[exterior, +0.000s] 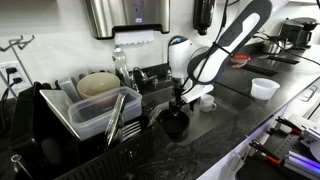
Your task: Put the bowl on the countertop
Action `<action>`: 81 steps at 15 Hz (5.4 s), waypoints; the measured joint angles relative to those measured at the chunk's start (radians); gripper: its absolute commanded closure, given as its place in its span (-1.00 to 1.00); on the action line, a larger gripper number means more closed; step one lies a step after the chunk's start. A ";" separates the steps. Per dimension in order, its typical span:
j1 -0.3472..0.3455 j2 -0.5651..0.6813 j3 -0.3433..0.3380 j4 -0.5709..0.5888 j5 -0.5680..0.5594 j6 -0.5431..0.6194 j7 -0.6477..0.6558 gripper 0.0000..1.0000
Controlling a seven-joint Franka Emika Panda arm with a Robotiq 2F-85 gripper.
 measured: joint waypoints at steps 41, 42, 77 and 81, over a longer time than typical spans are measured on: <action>0.017 0.163 -0.085 0.309 0.160 -0.042 0.144 0.96; 0.017 0.163 -0.085 0.309 0.158 -0.042 0.144 0.96; -0.199 -0.362 0.093 -0.230 0.708 -0.006 -0.935 0.96; -0.220 -0.413 0.077 -0.285 0.709 -0.127 -1.106 0.96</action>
